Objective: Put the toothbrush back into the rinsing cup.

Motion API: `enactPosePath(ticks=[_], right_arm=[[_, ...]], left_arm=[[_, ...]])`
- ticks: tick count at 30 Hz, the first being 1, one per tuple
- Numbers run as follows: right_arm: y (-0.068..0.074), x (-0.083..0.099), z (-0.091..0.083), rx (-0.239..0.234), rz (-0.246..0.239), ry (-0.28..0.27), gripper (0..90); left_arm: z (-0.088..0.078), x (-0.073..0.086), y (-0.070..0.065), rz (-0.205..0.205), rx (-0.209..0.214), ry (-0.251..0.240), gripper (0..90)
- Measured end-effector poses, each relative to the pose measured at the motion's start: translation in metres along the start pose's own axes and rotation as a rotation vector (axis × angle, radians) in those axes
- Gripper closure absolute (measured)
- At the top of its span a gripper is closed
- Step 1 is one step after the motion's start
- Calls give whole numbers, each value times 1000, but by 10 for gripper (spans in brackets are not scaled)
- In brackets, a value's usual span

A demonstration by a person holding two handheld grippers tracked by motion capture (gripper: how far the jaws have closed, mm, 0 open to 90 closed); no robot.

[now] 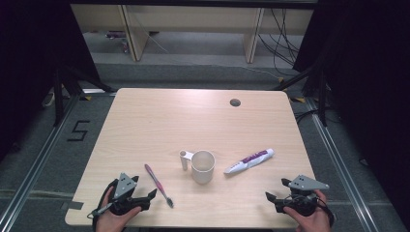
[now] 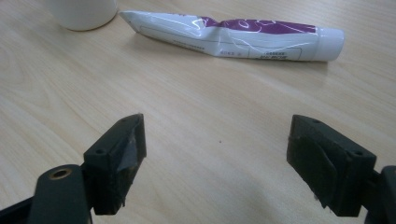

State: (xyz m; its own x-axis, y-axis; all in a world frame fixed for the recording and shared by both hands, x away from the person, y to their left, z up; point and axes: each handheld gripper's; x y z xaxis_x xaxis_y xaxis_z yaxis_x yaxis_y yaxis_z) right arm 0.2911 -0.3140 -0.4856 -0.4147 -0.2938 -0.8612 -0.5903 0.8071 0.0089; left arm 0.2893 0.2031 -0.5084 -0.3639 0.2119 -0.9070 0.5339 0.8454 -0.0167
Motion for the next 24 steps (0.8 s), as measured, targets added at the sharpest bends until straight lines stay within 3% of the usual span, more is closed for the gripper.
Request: enactPosePath(ticks=[2,4,5,6,7,11,16,19,21,24], right_arm=[[2,1,0,-14,38,6,206],[0,1,1,-19,26,9,206],[4,1,0,-21,71,29,206],[3,1,1,-25,64,25,206],[2,1,2,-31,48,20,206],[1,1,3,-32,9,22,206],[1,2,4,-36,14,27,208],[1,2,4,-32,6,29,208],[1,2,4,-30,3,29,208],[1,2,5,-35,10,35,209]], left_arm=[[1,-1,-1,15,19,2,187],[2,-3,-1,19,47,-1,185],[2,-4,0,35,64,4,184],[2,-7,3,100,70,38,186],[2,-7,4,121,69,48,186],[3,-10,6,152,85,64,194],[4,-18,4,178,134,52,198],[5,-27,4,251,172,71,200],[7,-34,4,335,198,84,203],[11,-44,4,413,257,150,223]])
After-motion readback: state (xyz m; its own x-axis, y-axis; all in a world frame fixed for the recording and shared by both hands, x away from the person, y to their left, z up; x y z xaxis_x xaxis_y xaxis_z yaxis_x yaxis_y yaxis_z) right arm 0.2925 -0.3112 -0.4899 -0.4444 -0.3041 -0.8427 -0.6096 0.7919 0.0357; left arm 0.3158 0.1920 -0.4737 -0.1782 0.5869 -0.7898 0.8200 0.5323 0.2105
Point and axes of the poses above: each handheld gripper's, and its own axes: z roughly forward along the jaws, x roughly out of its underside, y roughly to its left, and after that the axes turned 9 degrees about -y, right-handed
